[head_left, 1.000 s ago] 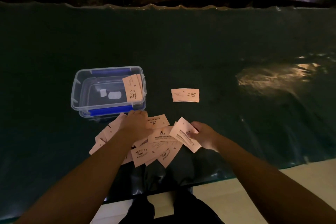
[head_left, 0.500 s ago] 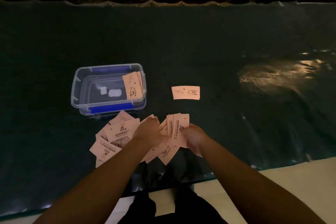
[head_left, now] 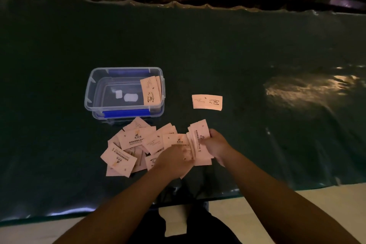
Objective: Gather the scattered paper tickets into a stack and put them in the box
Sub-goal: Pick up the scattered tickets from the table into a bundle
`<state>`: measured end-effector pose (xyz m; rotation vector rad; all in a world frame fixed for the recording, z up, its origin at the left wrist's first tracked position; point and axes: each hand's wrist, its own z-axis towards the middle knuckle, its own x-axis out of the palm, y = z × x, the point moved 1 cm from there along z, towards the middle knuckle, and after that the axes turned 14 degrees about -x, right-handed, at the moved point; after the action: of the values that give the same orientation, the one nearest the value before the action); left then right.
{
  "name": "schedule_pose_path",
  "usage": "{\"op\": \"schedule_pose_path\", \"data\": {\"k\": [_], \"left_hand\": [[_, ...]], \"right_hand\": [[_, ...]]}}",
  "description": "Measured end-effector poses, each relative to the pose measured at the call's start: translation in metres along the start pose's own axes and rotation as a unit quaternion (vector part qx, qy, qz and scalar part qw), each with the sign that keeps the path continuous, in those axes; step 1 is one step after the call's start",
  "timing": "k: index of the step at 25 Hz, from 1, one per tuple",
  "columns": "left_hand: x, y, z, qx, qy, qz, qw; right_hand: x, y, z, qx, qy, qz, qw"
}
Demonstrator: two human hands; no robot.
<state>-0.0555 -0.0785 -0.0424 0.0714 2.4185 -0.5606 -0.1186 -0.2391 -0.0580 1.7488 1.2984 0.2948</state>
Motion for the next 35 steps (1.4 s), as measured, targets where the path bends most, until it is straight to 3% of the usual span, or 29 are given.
{"op": "schedule_pose_path", "data": {"k": [3, 6, 10, 12, 15, 18, 21, 24, 28, 35], "left_hand": [[0.002, 0.006, -0.006, -0.055, 0.025, -0.05, 0.997], [0.003, 0.006, -0.01, -0.099, 0.054, -0.139, 0.984], [0.005, 0.015, -0.011, -0.078, 0.051, -0.136, 0.986], [0.003, 0.028, -0.013, -0.061, 0.013, -0.124, 0.99], [-0.004, 0.051, -0.013, -0.026, -0.124, 0.088, 0.988], [-0.004, 0.061, -0.008, -0.017, -0.146, 0.169, 0.975], [0.002, 0.059, -0.004, -0.016, -0.143, 0.192, 0.971], [0.008, 0.054, 0.0, -0.009, -0.136, 0.188, 0.973], [0.017, 0.051, 0.007, -0.009, -0.126, 0.186, 0.974], [0.026, 0.029, 0.012, 0.007, -0.073, 0.082, 0.994]], "right_hand": [[0.001, 0.01, 0.009, -0.069, 0.071, -0.118, 0.988], [0.011, 0.017, 0.02, -0.133, 0.131, -0.241, 0.952], [0.022, 0.019, 0.024, -0.154, 0.166, -0.325, 0.918], [0.019, 0.016, 0.024, -0.157, 0.162, -0.333, 0.916], [0.01, 0.009, 0.022, -0.143, 0.146, -0.288, 0.935], [-0.001, 0.003, 0.013, -0.093, 0.095, -0.215, 0.968], [-0.01, -0.011, -0.004, -0.003, 0.006, -0.061, 0.998], [-0.016, -0.027, -0.023, 0.061, -0.044, 0.085, 0.994], [-0.018, -0.04, -0.04, 0.094, -0.065, 0.13, 0.985], [-0.011, -0.057, -0.056, 0.109, -0.091, 0.161, 0.977]]}}
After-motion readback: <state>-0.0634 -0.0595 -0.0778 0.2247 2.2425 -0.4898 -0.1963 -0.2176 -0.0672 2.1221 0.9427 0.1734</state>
